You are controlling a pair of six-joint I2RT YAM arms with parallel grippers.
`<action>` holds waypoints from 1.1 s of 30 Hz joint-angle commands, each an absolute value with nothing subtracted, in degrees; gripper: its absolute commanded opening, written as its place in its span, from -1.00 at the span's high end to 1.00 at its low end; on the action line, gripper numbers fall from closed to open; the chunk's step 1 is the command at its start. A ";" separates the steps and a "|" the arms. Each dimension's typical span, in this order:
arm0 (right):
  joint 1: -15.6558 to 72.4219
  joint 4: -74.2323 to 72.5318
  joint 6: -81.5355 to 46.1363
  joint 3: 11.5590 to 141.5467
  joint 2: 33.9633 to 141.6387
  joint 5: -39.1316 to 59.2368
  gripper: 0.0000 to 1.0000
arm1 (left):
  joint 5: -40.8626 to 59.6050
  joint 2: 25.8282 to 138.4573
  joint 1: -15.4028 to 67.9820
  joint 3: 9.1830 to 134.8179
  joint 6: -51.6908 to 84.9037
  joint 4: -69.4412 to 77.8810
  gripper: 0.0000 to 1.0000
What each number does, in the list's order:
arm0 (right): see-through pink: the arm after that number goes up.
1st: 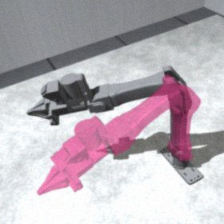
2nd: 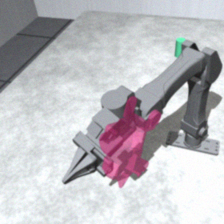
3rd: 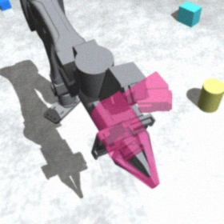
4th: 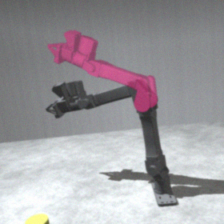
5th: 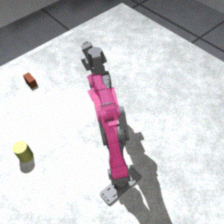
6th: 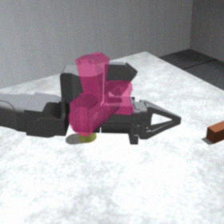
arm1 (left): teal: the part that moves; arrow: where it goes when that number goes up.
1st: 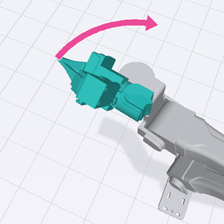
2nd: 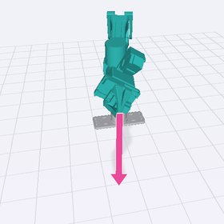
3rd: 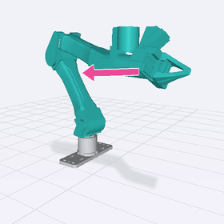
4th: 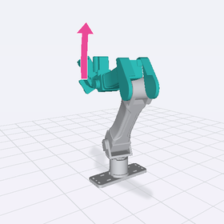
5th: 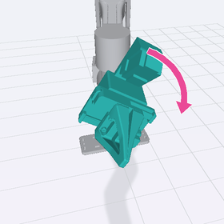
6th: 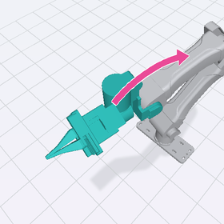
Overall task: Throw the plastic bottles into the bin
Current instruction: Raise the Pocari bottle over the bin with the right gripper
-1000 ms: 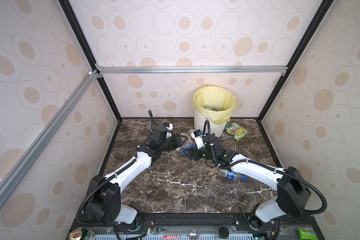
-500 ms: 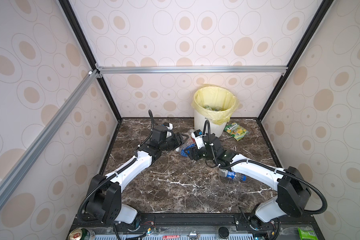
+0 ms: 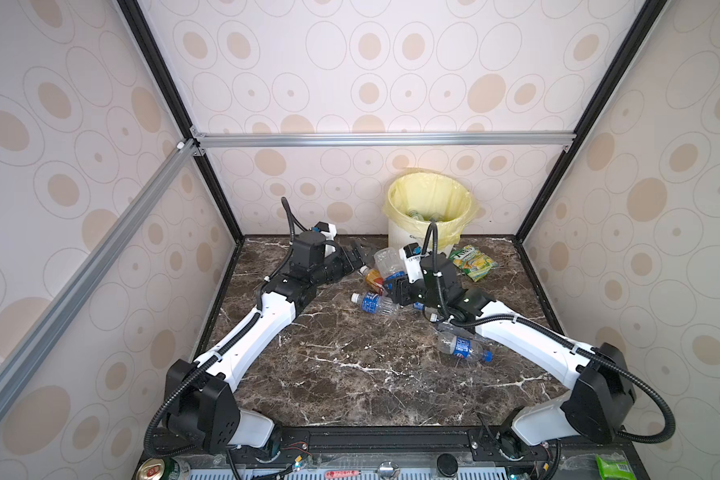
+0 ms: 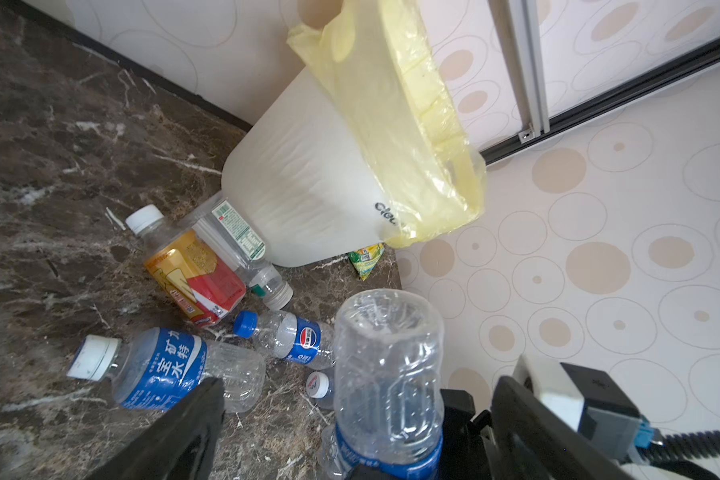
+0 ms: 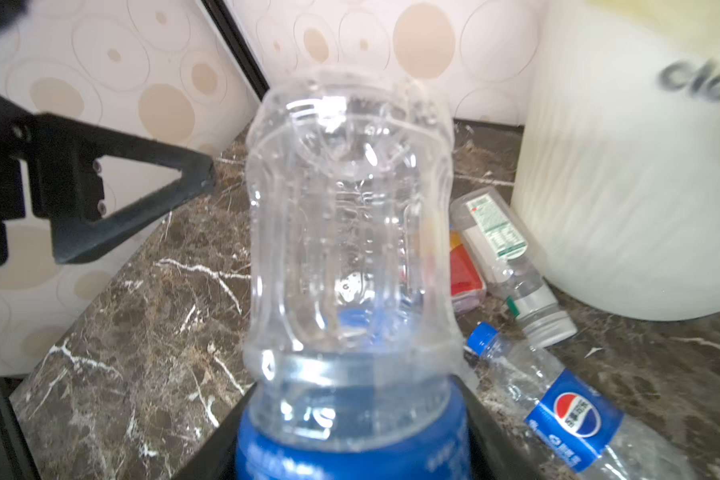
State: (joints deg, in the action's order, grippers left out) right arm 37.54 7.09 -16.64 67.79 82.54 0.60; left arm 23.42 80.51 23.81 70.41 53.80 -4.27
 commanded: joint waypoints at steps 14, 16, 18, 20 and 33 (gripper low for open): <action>27.77 13.21 -5.04 95.66 77.73 -6.62 -0.13 | 21.14 85.03 30.07 89.56 42.82 -5.16 -0.98; 27.77 11.90 -3.56 98.28 77.19 -6.46 -0.13 | 20.68 87.00 31.72 93.46 40.52 -6.41 -0.98; 27.77 10.79 -2.64 100.39 76.82 -6.55 -0.13 | 19.83 88.86 33.26 97.06 38.21 -8.01 -0.98; 27.77 9.99 -2.12 102.24 76.63 -6.50 -0.13 | 19.23 90.28 34.42 99.92 36.61 -8.69 -0.99; 17.82 22.81 -10.07 123.29 103.08 -3.17 -0.35 | 15.97 92.72 35.78 101.60 33.23 -9.40 -0.98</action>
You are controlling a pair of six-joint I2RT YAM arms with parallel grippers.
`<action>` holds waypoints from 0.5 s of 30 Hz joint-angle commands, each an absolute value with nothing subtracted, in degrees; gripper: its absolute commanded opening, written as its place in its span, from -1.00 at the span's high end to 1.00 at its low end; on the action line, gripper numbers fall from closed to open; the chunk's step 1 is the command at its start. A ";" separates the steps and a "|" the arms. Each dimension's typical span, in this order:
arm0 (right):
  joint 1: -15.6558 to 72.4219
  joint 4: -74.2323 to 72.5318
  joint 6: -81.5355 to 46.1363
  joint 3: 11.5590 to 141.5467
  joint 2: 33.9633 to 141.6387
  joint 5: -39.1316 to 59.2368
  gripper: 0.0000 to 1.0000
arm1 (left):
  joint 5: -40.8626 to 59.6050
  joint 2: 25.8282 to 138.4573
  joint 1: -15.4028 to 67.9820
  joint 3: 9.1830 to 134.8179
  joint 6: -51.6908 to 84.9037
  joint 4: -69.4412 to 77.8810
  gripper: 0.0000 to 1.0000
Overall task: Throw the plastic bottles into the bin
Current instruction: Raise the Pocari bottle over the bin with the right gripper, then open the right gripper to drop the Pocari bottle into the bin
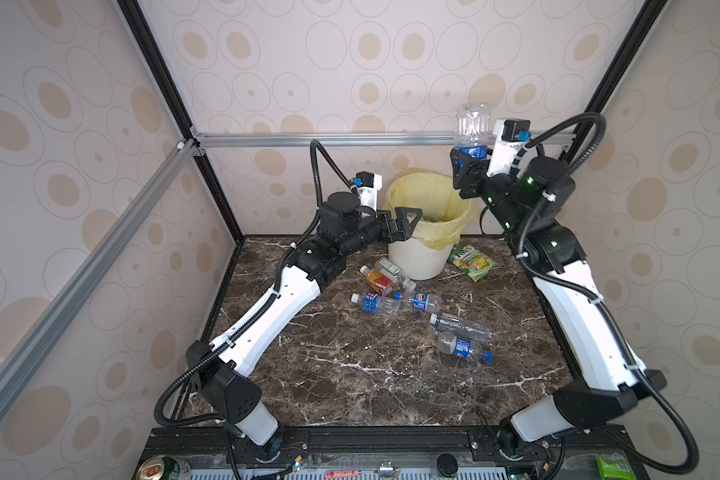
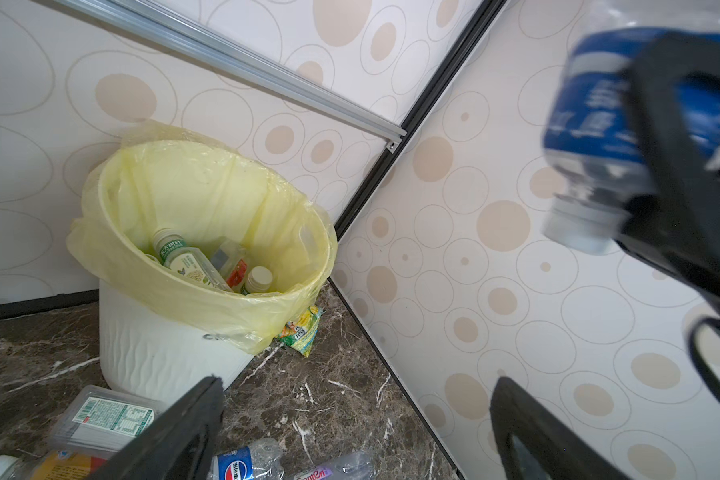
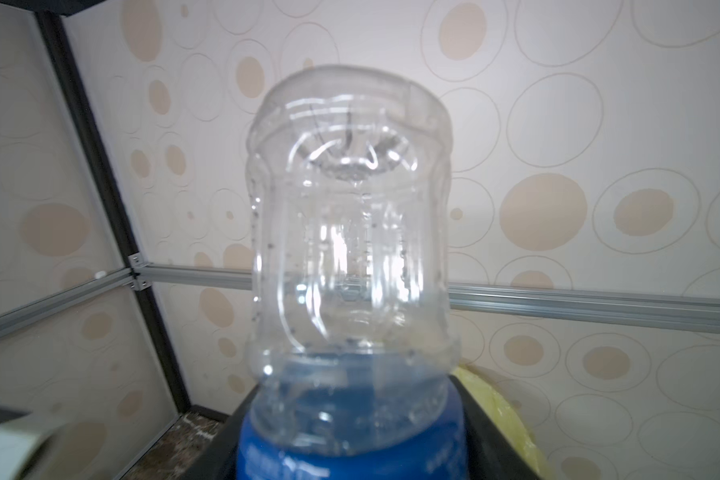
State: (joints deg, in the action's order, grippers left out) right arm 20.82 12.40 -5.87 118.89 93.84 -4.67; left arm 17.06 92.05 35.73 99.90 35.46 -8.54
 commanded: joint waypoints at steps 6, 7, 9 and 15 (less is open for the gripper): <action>17.29 23.02 -11.57 124.70 105.43 -4.43 -0.84 | 13.07 90.05 35.83 98.30 31.37 -11.18 -0.98; 17.28 22.96 -11.76 123.97 104.80 -4.53 -0.88 | 12.85 89.47 35.81 97.43 31.34 -10.85 -0.98; 17.36 22.99 -11.71 122.77 103.93 -4.79 -0.94 | 12.66 88.68 35.80 95.70 31.66 -10.23 -0.98; 17.32 22.80 -11.85 119.16 100.32 -4.83 -0.99 | 13.43 87.47 35.85 92.93 33.08 -8.96 -0.98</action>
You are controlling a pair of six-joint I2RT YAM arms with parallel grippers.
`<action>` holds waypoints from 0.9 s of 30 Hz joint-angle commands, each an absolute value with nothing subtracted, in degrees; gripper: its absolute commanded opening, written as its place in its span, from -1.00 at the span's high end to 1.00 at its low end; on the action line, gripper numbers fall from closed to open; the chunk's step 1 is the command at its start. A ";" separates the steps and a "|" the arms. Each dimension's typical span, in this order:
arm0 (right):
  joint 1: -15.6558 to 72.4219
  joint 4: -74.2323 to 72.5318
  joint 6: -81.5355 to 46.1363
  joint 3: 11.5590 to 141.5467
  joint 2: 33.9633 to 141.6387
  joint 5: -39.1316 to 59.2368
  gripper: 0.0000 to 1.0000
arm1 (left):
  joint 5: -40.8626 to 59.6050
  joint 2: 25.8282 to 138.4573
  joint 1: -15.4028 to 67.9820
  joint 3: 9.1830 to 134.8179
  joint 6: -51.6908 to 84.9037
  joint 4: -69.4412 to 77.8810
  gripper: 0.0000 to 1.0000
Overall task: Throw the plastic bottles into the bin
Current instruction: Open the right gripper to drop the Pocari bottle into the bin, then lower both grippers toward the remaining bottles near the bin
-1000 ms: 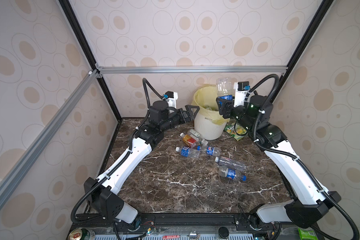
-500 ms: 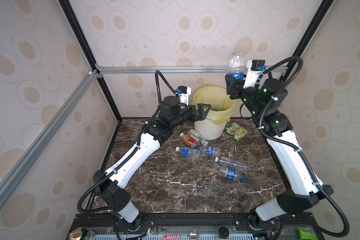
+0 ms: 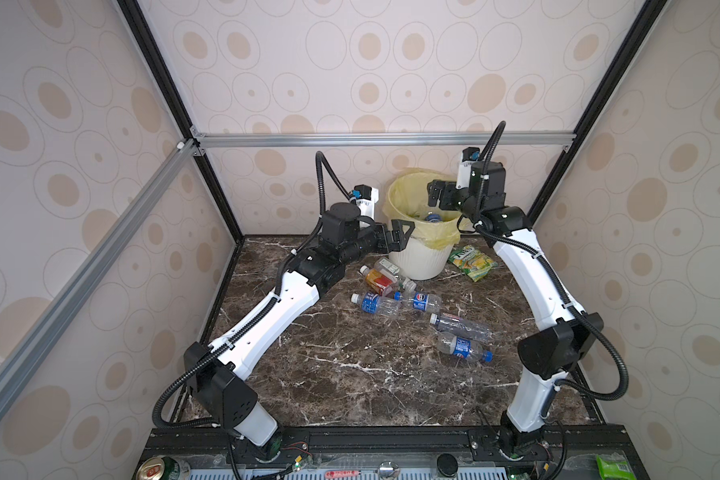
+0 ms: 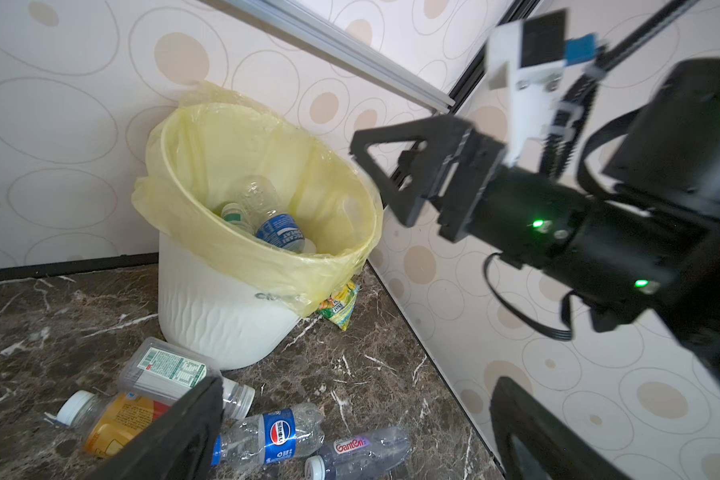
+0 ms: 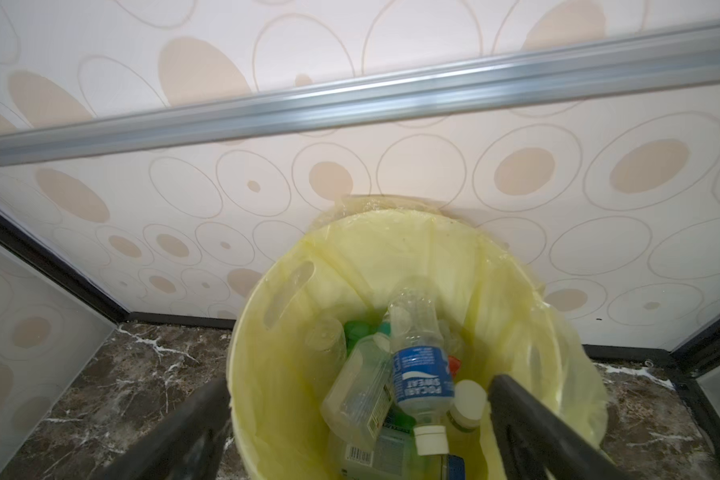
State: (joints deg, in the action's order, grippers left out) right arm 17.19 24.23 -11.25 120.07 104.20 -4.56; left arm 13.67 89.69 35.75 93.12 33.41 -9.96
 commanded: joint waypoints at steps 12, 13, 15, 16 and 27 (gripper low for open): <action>17.31 22.66 -13.00 115.17 95.88 -3.83 -0.99 | 12.94 84.39 35.78 88.45 35.66 -8.47 -0.98; 17.26 22.80 -13.05 114.93 95.49 -3.73 -0.99 | 12.68 84.34 35.85 88.35 35.82 -8.73 -0.98; 17.36 22.75 -13.08 113.96 94.53 -3.60 -1.00 | 11.62 84.28 35.81 88.23 36.49 -9.59 -0.98; 17.30 22.69 -13.13 113.33 93.97 -3.56 -1.00 | 10.89 84.36 35.82 88.27 36.92 -10.24 -0.98; 18.86 25.67 -12.61 101.02 86.04 -2.17 -1.00 | 10.15 86.34 32.79 86.22 45.58 -14.51 -0.98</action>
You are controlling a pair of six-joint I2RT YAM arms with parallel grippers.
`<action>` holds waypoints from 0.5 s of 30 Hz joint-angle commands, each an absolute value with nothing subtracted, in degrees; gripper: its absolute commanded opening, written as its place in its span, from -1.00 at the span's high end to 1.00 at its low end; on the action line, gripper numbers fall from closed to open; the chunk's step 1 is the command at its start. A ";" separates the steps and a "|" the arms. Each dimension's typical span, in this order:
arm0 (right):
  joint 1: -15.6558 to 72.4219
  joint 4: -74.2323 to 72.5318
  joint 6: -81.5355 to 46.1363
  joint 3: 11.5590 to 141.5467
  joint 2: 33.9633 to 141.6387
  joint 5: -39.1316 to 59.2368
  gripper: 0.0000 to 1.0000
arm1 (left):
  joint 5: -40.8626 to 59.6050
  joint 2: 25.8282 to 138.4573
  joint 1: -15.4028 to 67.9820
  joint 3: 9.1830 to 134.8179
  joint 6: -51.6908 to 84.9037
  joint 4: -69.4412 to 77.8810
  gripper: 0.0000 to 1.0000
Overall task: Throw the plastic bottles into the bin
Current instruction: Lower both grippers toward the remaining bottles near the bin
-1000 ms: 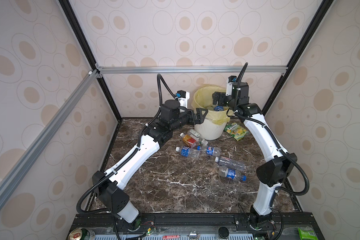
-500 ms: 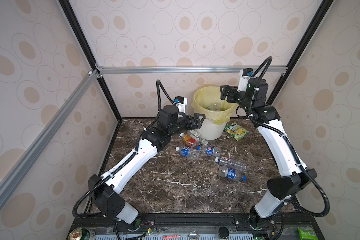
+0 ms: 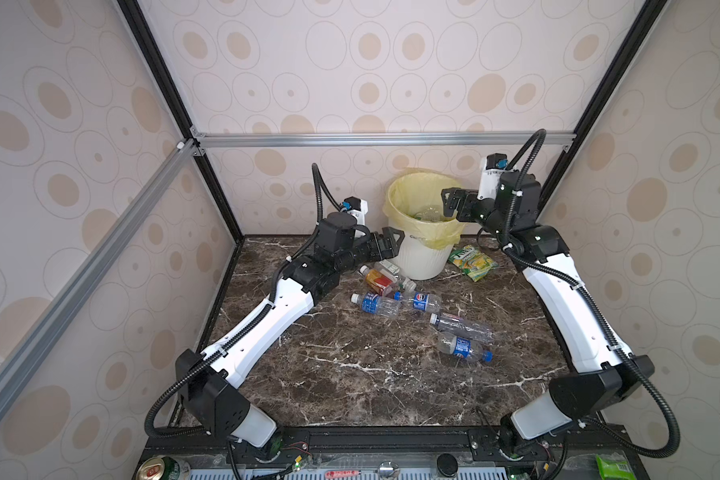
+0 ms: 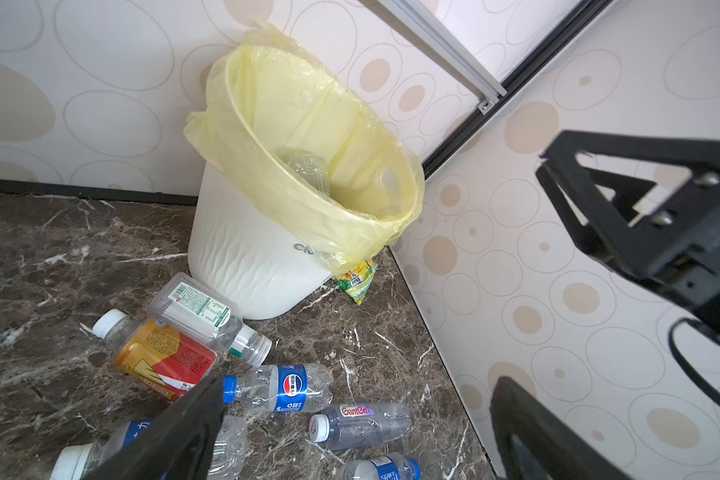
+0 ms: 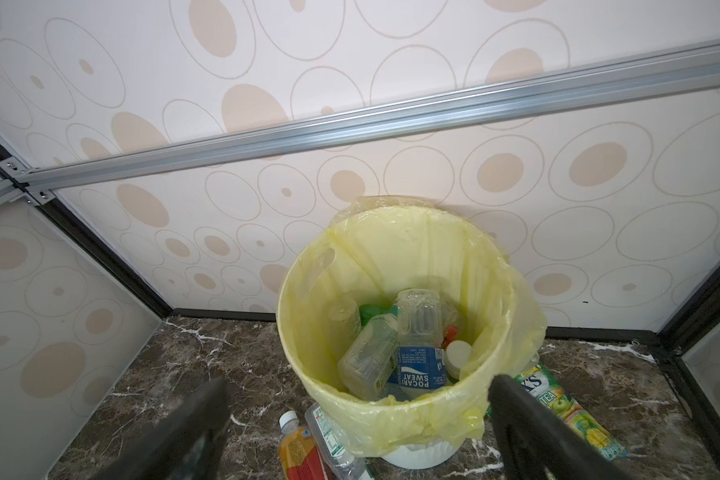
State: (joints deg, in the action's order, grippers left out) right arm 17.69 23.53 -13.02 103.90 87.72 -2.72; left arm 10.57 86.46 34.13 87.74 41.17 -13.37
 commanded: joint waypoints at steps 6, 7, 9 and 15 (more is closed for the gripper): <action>22.82 23.20 -11.27 87.40 80.43 -3.64 -0.99 | 13.88 85.05 28.97 76.25 56.89 -10.12 -0.98; 23.64 22.71 -10.89 85.60 79.93 -4.04 -1.00 | 14.61 84.57 28.28 73.98 59.23 -8.48 -0.98; 26.07 22.70 -9.63 82.58 79.47 -5.21 -1.00 | 15.63 83.49 27.05 69.34 63.62 -4.95 -0.98; 32.46 21.43 -8.84 75.39 79.32 -8.26 -1.00 | 17.37 83.95 24.45 61.32 69.09 -0.05 -0.98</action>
